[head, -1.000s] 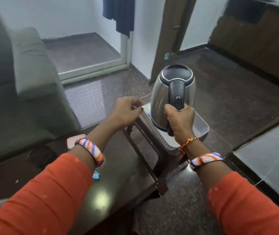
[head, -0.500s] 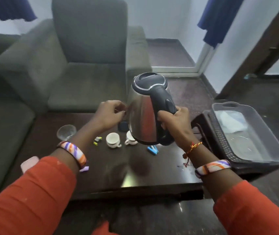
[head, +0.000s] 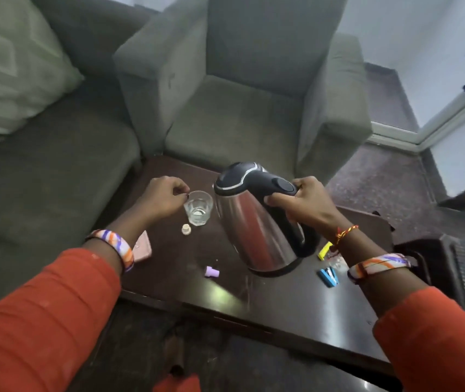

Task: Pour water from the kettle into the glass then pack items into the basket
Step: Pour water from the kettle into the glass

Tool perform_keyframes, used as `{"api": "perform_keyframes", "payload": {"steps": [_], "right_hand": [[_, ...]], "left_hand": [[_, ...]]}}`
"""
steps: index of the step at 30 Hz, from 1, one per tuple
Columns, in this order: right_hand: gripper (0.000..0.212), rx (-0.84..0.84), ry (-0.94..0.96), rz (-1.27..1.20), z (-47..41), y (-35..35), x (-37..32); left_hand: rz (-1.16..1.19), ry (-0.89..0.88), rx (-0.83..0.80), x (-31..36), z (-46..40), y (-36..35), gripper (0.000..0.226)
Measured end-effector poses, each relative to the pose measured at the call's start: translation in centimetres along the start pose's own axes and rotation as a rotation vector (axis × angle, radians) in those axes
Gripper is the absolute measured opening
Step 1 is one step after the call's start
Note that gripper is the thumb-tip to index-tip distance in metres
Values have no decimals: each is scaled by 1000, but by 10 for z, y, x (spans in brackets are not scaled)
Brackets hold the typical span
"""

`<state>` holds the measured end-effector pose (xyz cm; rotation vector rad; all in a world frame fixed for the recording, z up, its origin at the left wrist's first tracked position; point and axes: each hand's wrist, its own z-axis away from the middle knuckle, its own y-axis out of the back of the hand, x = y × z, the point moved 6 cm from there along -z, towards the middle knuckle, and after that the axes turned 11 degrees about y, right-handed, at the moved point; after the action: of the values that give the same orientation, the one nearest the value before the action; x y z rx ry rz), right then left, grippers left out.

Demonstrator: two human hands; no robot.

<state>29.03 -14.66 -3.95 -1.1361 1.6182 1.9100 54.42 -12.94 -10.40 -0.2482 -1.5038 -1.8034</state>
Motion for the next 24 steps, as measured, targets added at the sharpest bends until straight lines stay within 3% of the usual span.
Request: {"api": "perform_keyframes", "payload": {"steps": [4,8,24], "right_hand": [[37,-111,-61,-3,-23,-33,1],[32,-176,-135,6,-36,-51,6],[34,-256,-303,-58,-64,-76,9]], "left_hand": [[12,46,-47,-25,-23,-3,22],[25,78,-94,-44,-38,-8,21],[97,100,-185,-66,-68,-18,24]]}}
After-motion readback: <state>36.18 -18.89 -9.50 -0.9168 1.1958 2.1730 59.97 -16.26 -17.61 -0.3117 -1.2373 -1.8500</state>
